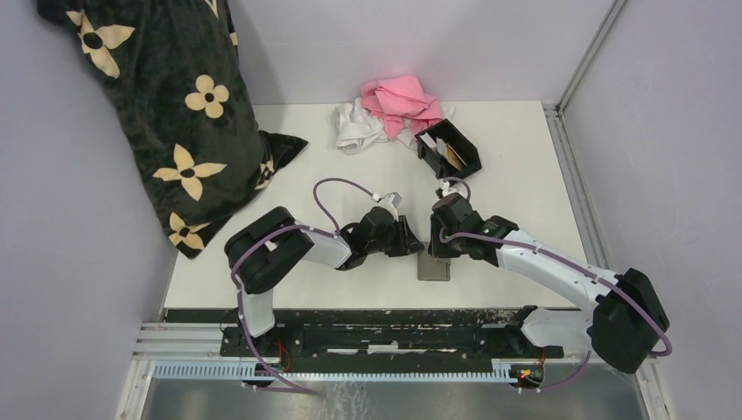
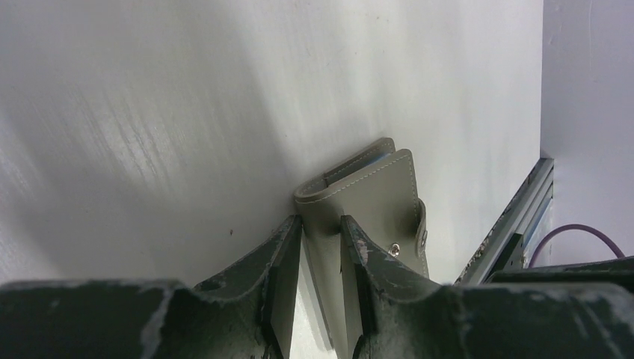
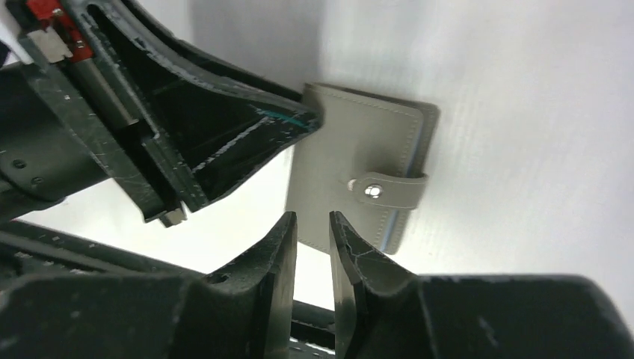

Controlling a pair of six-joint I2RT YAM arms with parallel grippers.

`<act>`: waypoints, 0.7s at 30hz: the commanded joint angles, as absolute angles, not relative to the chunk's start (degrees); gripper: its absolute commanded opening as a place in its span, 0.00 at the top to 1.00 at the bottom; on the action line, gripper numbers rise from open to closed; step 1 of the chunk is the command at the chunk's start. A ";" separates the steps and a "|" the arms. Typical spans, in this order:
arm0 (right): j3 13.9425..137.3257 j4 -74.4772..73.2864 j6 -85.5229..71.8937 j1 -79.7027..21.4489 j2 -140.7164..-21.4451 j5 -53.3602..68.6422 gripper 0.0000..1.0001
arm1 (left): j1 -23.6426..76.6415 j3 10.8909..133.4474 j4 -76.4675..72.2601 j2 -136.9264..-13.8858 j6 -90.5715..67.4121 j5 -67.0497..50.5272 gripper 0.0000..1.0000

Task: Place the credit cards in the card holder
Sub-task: Close the card holder at the center of the board.

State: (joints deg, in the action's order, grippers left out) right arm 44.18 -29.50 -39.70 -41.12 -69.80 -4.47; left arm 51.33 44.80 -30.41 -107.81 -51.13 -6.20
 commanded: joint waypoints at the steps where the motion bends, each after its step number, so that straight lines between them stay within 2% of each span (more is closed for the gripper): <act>1: 49.47 -38.13 -38.10 -44.29 -71.33 -17.50 0.70 | 52.07 41.82 -21.91 -108.42 -50.89 -6.23 0.64; 6: 53.64 -44.63 -39.46 -48.81 -76.58 -26.01 0.67 | 52.22 41.25 -21.97 -107.65 -50.89 -6.03 0.64; 21: 58.59 -48.27 -42.30 -54.98 -86.06 -33.04 0.63 | 52.80 39.55 -21.48 -105.87 -51.41 -5.02 0.64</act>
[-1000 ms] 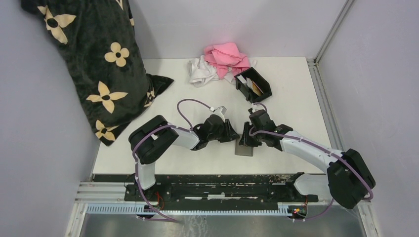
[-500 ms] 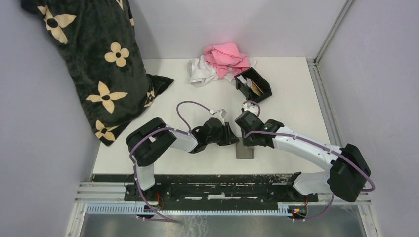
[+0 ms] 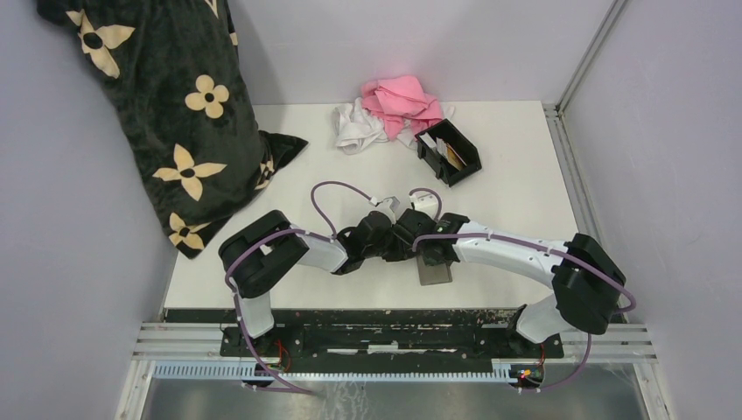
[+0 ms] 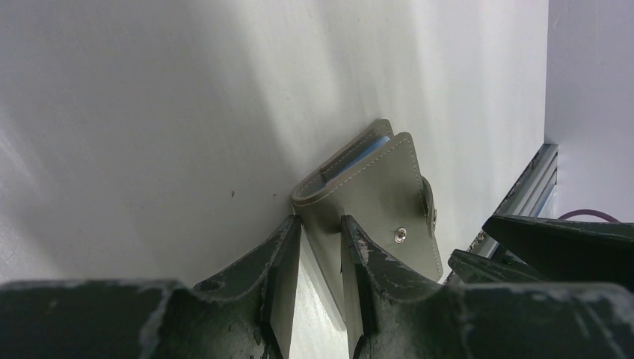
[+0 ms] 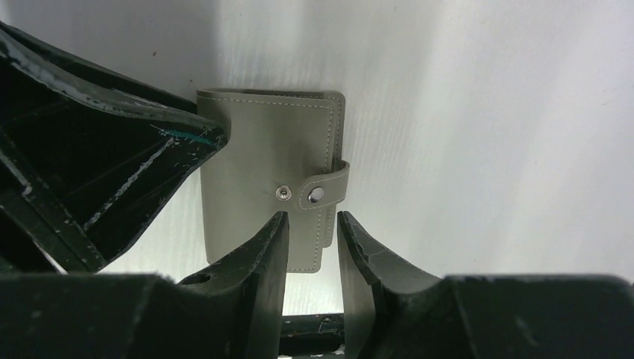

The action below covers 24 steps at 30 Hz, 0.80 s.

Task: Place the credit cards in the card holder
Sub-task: Close the card holder at the center of the board.

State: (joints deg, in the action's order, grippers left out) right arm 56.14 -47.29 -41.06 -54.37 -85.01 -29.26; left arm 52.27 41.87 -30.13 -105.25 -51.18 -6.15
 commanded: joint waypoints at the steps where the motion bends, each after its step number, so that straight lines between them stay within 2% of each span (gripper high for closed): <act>1: 58.70 -48.47 -42.40 -55.06 -86.50 -33.32 0.63 | 52.82 39.55 -21.48 -105.83 -51.42 -5.01 0.64; 24: 56.92 -45.56 -41.84 -55.20 -90.14 -34.30 0.62 | 52.79 39.38 -21.97 -106.59 -51.94 -4.92 0.64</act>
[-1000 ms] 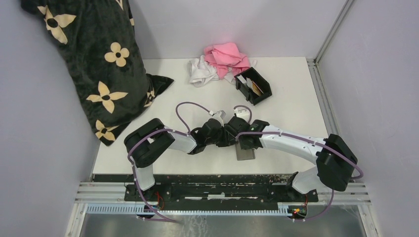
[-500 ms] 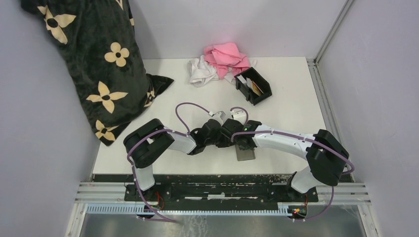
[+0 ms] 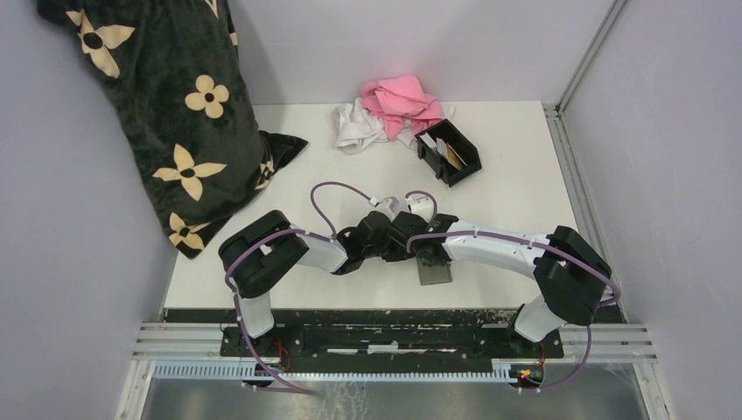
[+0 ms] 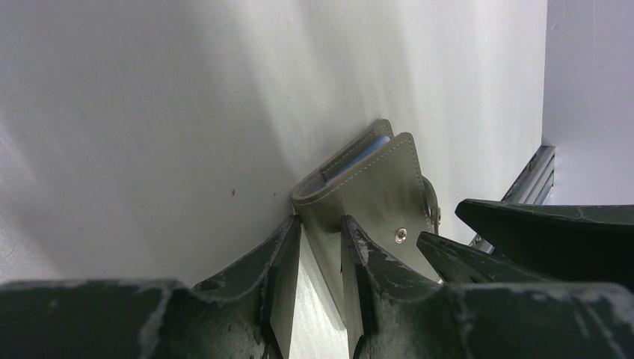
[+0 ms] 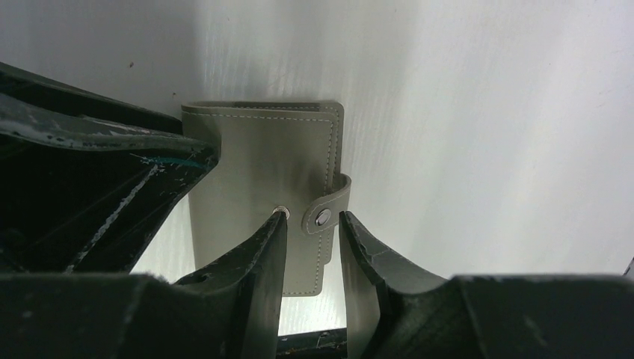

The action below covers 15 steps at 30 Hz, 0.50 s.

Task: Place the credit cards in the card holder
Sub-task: Close the card holder at the center of the board.

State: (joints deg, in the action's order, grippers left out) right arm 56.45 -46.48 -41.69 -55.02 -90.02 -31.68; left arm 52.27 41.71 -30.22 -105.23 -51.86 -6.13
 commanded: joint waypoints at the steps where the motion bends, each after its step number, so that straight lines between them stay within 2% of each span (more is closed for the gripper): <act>1: 56.81 -45.62 -41.90 -55.20 -90.24 -34.61 0.62 | 52.82 39.42 -22.05 -106.61 -51.94 -4.92 0.64; 15: 55.43 -46.19 -42.87 -55.17 -90.75 -35.64 0.69 | 52.82 39.09 -22.76 -106.96 -52.42 -5.01 0.64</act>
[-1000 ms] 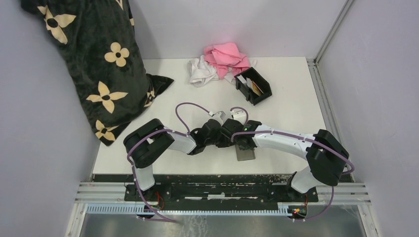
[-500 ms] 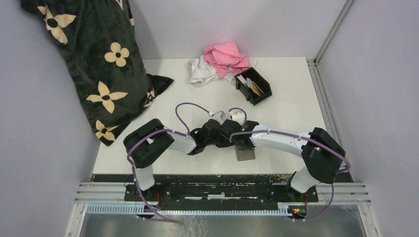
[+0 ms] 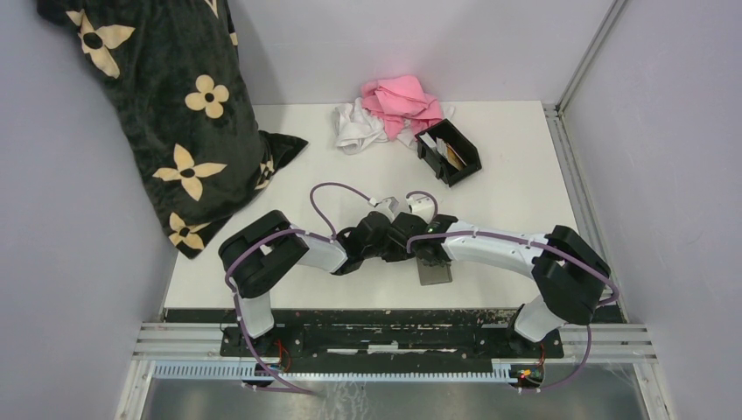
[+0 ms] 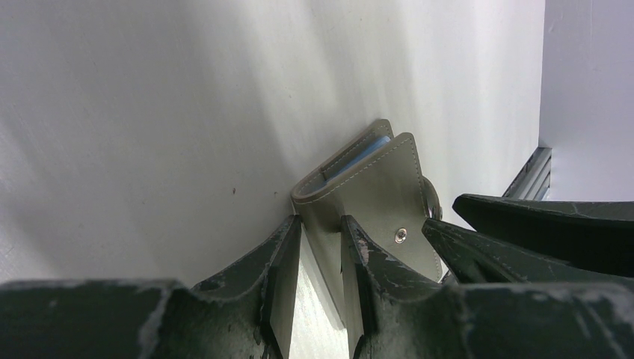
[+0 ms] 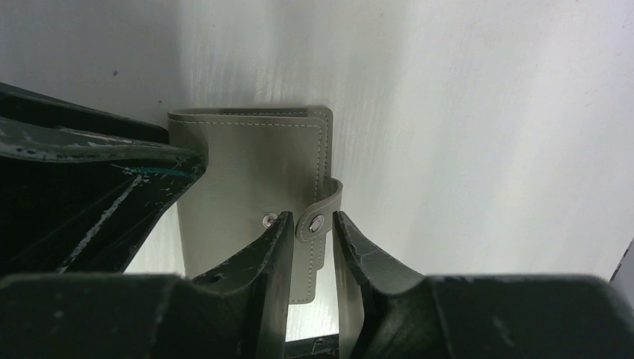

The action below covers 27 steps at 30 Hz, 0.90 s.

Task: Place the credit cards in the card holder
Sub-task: Close the card holder at the center of the board.

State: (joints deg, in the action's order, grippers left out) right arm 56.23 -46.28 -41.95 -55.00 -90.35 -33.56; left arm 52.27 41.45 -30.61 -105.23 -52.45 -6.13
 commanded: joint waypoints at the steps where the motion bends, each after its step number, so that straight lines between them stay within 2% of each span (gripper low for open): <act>1: 55.33 -46.23 -42.90 -55.19 -90.81 -35.67 0.69 | 52.76 39.05 -22.76 -106.96 -52.41 -5.01 0.64; 5: 55.13 -46.30 -43.14 -55.17 -90.52 -35.74 0.74 | 52.82 38.86 -22.76 -106.80 -52.41 -4.92 0.64; 9: 54.88 -46.67 -43.50 -55.16 -89.77 -35.96 0.87 | 52.81 38.76 -22.85 -106.79 -52.50 -4.83 0.64; 12: 54.98 -46.74 -43.34 -55.14 -88.94 -35.62 0.92 | 52.81 38.76 -22.93 -106.96 -52.63 -4.87 0.64; 27: 58.01 -47.75 -43.94 -57.45 -89.02 -34.42 0.92 | 53.05 39.11 -23.11 -107.31 -52.93 -4.93 0.64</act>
